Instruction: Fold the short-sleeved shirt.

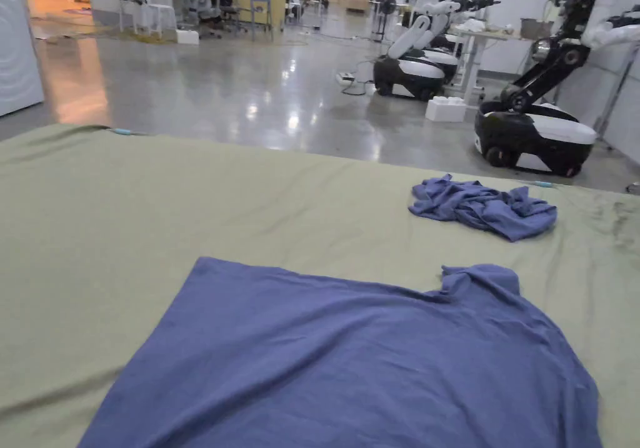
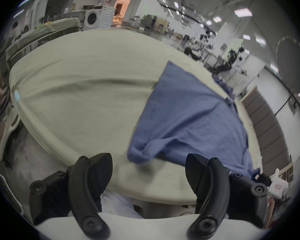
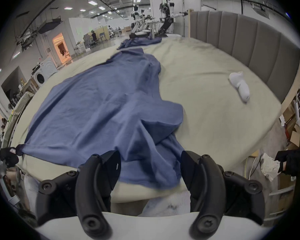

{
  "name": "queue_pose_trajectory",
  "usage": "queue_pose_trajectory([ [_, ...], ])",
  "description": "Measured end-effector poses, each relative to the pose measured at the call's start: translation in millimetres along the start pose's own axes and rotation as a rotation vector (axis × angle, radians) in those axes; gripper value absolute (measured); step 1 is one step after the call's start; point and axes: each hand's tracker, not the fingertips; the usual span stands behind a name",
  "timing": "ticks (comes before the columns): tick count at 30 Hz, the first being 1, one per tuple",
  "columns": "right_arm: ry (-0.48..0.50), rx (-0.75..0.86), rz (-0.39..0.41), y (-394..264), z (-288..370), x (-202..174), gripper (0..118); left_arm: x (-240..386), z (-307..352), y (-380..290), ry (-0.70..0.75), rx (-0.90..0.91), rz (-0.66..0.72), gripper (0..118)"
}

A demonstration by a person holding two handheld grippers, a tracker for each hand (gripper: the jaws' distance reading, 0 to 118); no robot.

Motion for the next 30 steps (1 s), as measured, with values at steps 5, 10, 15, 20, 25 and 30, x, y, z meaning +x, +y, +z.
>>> queue_pose_trajectory([
  [5, -0.058, 0.072, 0.066, -13, 35, -18, 2, 17, 24, -5, 0.153, 0.105, -0.178, 5],
  [10, 0.044, 0.08, -0.05, -22, 36, -15, 2, 12, 20, -5, 0.072, 0.074, -0.142, 4],
  [15, -0.003, 0.082, -0.014, -20, 35, -13, 2, 7, 3, 3, 0.094, 0.149, -0.097, 107],
  [20, 0.002, 0.094, -0.051, -18, 48, -7, 2, 6, -10, -10, -0.012, 0.046, -0.088, 111],
  [25, -0.02, 0.089, -0.039, -16, 45, -1, 2, 11, -61, -5, 0.174, -0.053, -0.155, 34],
  [30, -0.089, 0.073, -0.045, -16, 28, 9, 8, -2, -48, -2, 0.053, -0.041, -0.085, 11],
])
